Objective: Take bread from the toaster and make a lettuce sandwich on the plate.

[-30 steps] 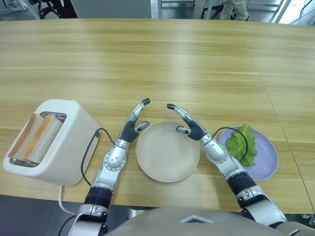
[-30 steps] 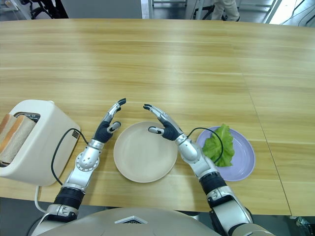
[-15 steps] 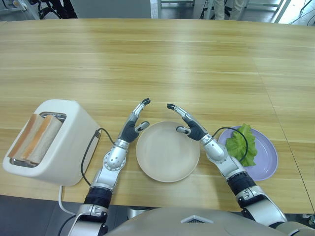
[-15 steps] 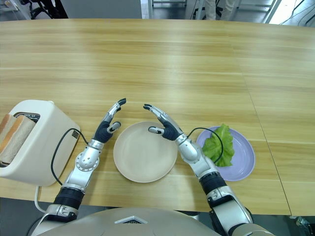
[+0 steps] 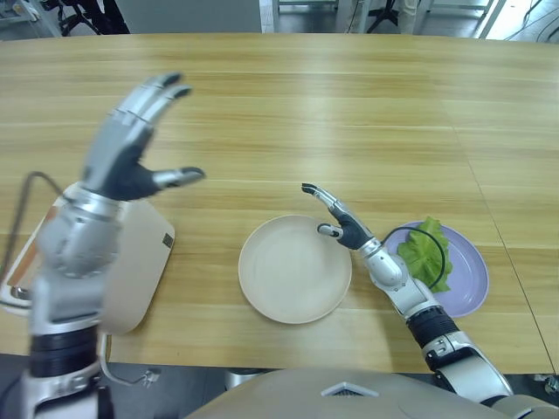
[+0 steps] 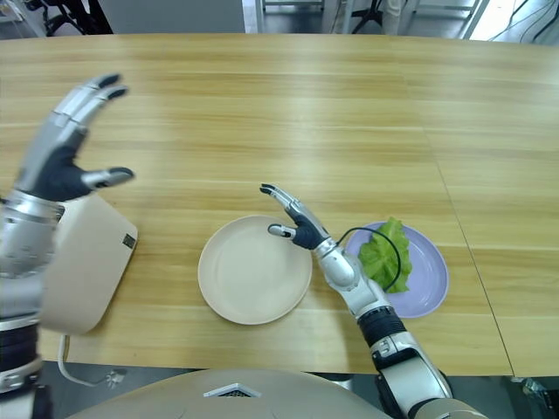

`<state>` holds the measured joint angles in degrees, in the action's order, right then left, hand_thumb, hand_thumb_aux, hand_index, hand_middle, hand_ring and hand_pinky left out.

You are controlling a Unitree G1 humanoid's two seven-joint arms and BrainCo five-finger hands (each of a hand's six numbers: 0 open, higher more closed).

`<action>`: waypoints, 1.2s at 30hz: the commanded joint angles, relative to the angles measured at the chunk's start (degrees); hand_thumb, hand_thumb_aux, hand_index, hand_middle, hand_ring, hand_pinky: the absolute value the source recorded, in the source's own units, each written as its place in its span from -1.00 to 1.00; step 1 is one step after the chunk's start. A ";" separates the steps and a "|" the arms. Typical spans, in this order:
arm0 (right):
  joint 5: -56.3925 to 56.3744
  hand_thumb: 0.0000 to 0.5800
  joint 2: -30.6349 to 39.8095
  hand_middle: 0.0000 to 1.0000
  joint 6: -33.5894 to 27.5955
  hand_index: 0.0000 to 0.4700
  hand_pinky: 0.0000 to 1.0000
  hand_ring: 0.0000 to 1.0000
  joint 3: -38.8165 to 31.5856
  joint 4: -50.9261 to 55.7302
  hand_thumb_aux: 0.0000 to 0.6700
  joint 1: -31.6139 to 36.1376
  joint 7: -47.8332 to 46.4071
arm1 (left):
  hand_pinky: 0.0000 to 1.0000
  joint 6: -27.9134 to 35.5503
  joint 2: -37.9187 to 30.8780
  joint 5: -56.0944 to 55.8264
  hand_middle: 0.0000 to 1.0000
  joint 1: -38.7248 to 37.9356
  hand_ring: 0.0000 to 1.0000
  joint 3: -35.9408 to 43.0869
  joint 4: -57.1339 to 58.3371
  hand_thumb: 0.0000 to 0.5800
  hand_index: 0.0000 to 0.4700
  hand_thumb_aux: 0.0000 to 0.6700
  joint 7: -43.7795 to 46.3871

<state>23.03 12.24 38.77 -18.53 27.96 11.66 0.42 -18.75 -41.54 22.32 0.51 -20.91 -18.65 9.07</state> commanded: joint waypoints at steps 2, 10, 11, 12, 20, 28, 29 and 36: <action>0.09 -1.00 0.15 -1.00 -0.75 -1.00 -1.00 -1.00 0.51 -1.29 -1.00 -0.61 -0.03 | -1.00 1.51 -9.63 8.67 -1.00 -3.69 -1.00 -12.11 3.50 -1.00 -1.00 -1.00 0.29; -0.05 -1.00 0.49 -1.00 -0.90 -1.00 -1.00 -1.00 1.02 -2.16 -1.00 -1.12 -0.09 | -1.00 0.37 -21.23 19.07 -1.00 -19.28 -1.00 -25.24 17.72 -1.00 -1.00 -1.00 0.60; -0.12 -1.00 0.55 -1.00 -0.91 -1.00 -1.00 -1.00 1.02 -2.22 -1.00 -1.09 -0.16 | -1.00 -0.29 -22.32 21.49 -1.00 -21.17 -1.00 -26.77 18.51 -1.00 -1.00 -1.00 -1.04; -0.20 -1.00 0.61 -1.00 -0.91 -1.00 -1.00 -1.00 1.02 -2.26 -1.00 -1.06 -0.22 | -1.00 -1.39 -23.19 22.84 -1.00 -22.81 -1.00 -27.70 19.28 -1.00 -1.00 -1.00 -2.03; -0.78 -1.00 1.24 -1.00 -0.89 -1.00 -1.00 -1.00 1.49 -2.99 -1.00 -1.53 -0.49 | -1.00 -3.78 -25.66 23.32 -1.00 -27.06 -1.00 -23.19 23.72 -1.00 -1.00 -1.00 -0.55; -1.63 -1.00 1.80 -1.00 -0.68 -1.00 -1.00 -1.00 1.56 -2.99 -1.00 -1.41 -1.16 | -1.00 -3.48 -25.43 22.96 -1.00 -27.42 -1.00 -20.87 24.13 -1.00 -1.00 -1.00 -0.46; -1.73 -1.00 1.88 -1.00 -0.69 -1.00 -1.00 -1.00 1.59 -3.04 -1.00 -1.45 -1.21 | -1.00 -3.46 -25.37 22.81 -1.00 -27.30 -1.00 -20.33 24.02 -1.00 -1.00 -1.00 -0.37; -2.22 -1.00 2.26 -1.00 -0.75 -1.00 -1.00 -1.00 1.80 -3.78 -1.00 -1.84 -1.74 | -1.00 -3.64 -25.84 22.79 -1.00 -27.11 -1.00 -17.44 25.47 -1.00 -1.00 -1.00 -0.64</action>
<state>21.52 14.16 38.32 -17.40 24.91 10.45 -0.65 -22.09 -66.87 45.07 -26.21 -39.81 6.02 8.00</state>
